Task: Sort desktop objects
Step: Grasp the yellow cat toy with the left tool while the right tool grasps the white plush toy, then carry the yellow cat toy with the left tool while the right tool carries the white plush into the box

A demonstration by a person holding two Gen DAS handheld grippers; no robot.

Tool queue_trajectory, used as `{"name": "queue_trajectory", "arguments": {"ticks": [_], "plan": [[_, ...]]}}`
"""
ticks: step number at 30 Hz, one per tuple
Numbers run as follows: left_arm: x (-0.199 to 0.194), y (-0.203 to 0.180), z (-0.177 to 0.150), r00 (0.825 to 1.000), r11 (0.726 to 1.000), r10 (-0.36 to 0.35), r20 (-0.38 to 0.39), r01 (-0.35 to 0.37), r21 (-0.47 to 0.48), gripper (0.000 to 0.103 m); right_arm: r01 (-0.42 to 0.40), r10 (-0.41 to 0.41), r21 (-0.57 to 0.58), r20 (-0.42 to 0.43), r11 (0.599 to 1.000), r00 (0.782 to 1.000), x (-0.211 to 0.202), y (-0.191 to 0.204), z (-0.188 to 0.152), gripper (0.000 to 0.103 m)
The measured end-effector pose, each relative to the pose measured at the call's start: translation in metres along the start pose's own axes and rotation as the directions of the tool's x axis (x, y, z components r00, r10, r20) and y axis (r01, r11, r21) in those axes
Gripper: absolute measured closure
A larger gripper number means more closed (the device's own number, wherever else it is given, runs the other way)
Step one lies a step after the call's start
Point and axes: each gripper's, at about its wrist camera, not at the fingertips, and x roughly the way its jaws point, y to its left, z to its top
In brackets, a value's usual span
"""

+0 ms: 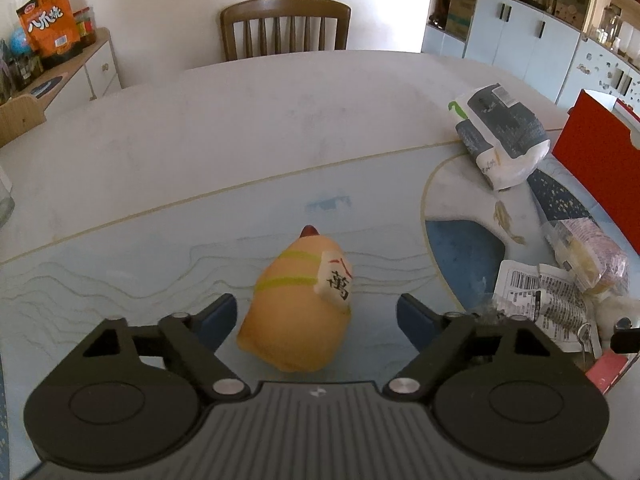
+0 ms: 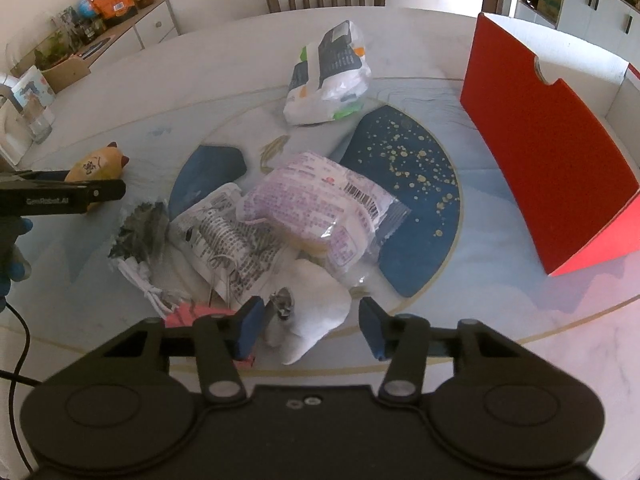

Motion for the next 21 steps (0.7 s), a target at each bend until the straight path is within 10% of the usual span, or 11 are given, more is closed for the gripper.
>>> {"name": "queue_trajectory", "arguments": {"ticks": [21], "plan": [[-0.01, 0.001, 0.0, 1.0, 0.998, 0.02, -0.007, -0.021, -0.061, 0.053, -0.022, 0.022, 0.005, 0.016, 1.0, 1.0, -0.008, -0.003, -0.005, 0.07]]}}
